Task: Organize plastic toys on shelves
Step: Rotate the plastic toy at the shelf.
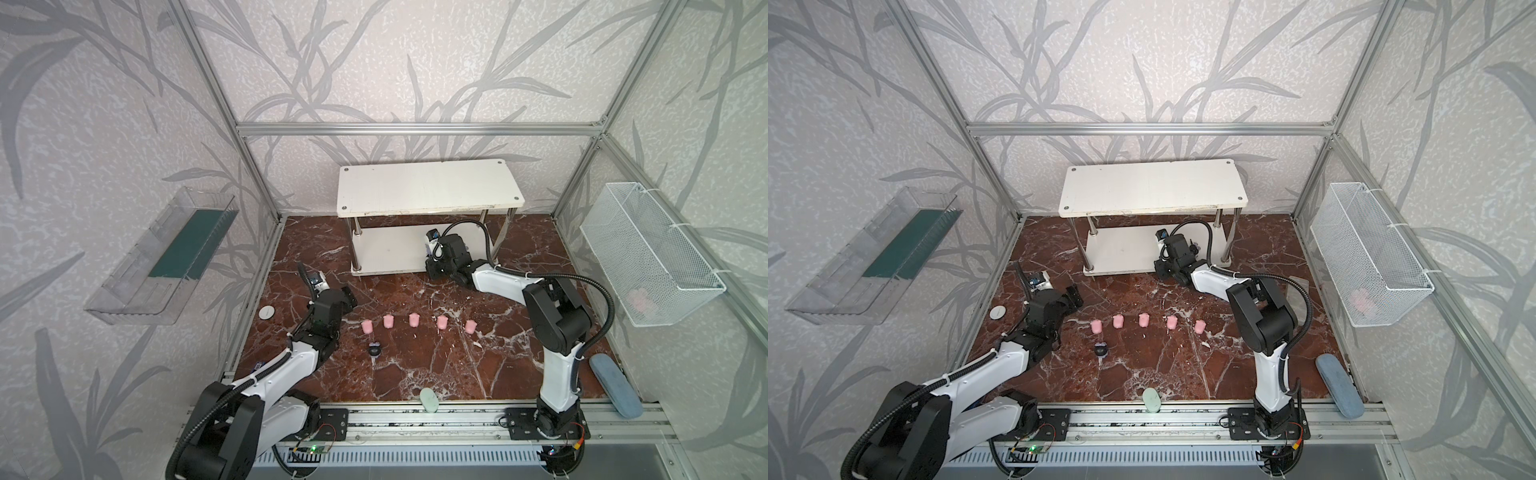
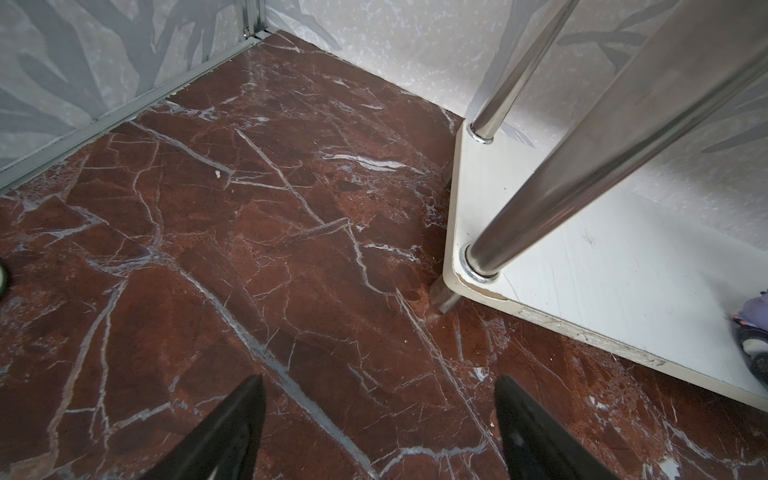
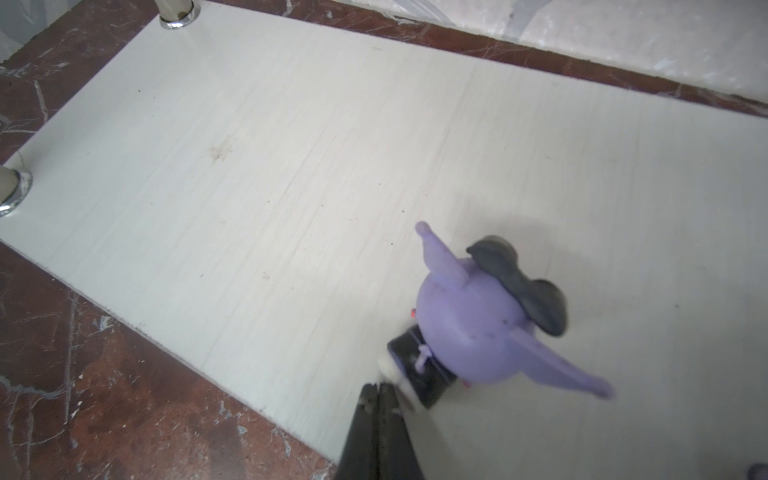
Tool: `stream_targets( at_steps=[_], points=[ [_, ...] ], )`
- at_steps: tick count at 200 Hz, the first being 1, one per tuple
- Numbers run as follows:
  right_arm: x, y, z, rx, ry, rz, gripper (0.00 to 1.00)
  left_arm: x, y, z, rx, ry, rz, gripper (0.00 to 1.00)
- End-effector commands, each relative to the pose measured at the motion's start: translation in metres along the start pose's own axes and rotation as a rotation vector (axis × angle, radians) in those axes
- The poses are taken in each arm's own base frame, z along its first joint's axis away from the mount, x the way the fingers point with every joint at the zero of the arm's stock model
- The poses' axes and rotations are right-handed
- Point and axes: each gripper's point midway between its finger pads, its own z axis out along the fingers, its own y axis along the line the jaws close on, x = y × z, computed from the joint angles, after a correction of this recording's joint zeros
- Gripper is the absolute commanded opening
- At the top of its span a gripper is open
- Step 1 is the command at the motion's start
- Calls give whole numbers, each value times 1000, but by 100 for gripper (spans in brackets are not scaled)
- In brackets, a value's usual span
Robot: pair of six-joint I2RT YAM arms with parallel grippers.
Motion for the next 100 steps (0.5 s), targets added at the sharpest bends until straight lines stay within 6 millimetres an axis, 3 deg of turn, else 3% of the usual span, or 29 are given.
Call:
stream_targets(
  at_steps=[1, 100],
  points=[
    [0, -6, -2, 22, 0, 8, 0, -7, 0, 0, -1, -23, -28, 84],
    [-1, -20, -7, 48, -13, 29, 0, -4, 1, 2, -5, -16, -29, 84]
  ],
)
